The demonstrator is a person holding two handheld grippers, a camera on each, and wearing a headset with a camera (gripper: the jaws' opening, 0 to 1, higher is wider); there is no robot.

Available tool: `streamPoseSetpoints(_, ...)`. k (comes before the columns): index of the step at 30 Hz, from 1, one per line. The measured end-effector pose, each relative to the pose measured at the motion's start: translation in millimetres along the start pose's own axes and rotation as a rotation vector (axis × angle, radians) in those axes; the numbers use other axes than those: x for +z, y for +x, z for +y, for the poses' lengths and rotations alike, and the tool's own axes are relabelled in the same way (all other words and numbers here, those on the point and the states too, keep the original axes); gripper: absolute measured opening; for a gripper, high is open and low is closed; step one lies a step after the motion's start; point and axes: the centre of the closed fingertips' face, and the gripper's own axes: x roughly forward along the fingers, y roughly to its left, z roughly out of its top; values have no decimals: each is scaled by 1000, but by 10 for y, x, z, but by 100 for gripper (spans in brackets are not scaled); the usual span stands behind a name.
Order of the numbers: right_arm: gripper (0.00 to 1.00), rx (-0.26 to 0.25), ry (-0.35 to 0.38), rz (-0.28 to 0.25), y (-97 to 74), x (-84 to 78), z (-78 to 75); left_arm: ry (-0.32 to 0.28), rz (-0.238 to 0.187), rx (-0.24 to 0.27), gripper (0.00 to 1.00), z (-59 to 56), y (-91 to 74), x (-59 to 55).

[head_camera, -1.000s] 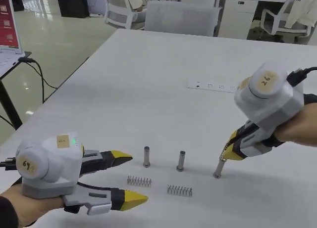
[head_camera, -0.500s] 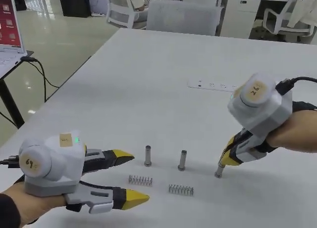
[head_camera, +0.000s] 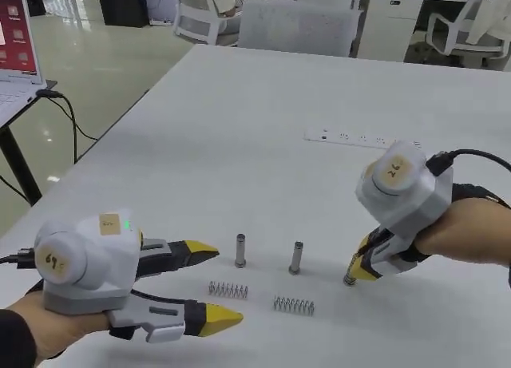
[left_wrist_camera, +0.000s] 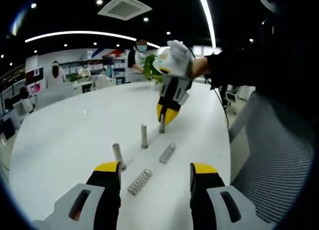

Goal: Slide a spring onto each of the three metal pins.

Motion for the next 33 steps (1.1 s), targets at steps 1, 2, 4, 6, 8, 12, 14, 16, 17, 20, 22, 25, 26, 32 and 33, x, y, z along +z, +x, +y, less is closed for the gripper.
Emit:
streamPoseSetpoints(1, 8, 0, 1, 3, 4, -11, 8, 0, 0, 0, 50, 0, 0, 0)
streamPoseSetpoints(2, 8, 0, 0, -1, 2, -9, 5, 0, 0, 0, 50, -1, 0, 2)
streamPoseSetpoints(4, 8, 1, 3, -7, 6, -4, 4, -1, 0, -1, 50, -4, 2, 3)
streamPoseSetpoints(6, 9, 0, -3, -7, 11, -9, 2, 0, 1, -1, 50, -6, 4, 1)
streamPoseSetpoints(8, 10, 2, -4, -5, 17, -20, 9, 1, 0, -2, 50, -9, 4, 3)
streamPoseSetpoints(12, 14, 1, -3, -10, 27, -33, 19, 0, -2, -1, 50, -8, 3, 9)
streamPoseSetpoints(14, 16, -1, -4, -10, 28, -42, 19, 1, -1, -2, 50, -11, 4, 8)
streamPoseSetpoints(16, 16, -4, -2, -10, 18, -53, 13, 1, -2, -3, 50, -12, 6, 9)
streamPoseSetpoints(17, 17, -4, 1, -12, 14, -56, 14, 1, -1, -3, 50, -12, 7, 8)
streamPoseSetpoints(20, 18, -7, 12, -17, -11, -80, 7, 1, -1, -2, 50, -9, 5, 7)
streamPoseSetpoints(22, 18, -10, 13, -16, -31, -104, 13, 1, -1, -2, 50, -10, 6, 8)
streamPoseSetpoints(25, 18, -13, 19, -18, -67, -135, 43, 2, 0, -4, 50, -15, 9, 6)
streamPoseSetpoints(26, 18, -14, 18, -19, -77, -144, 51, 2, 0, -5, 50, -17, 11, 6)
streamPoseSetpoints(32, 18, -5, 22, -17, -113, -189, 174, 2, 1, -5, 50, -18, 10, 2)
streamPoseSetpoints(33, 18, 0, 19, -18, -112, -189, 208, 2, 2, -6, 50, -19, 9, 1)
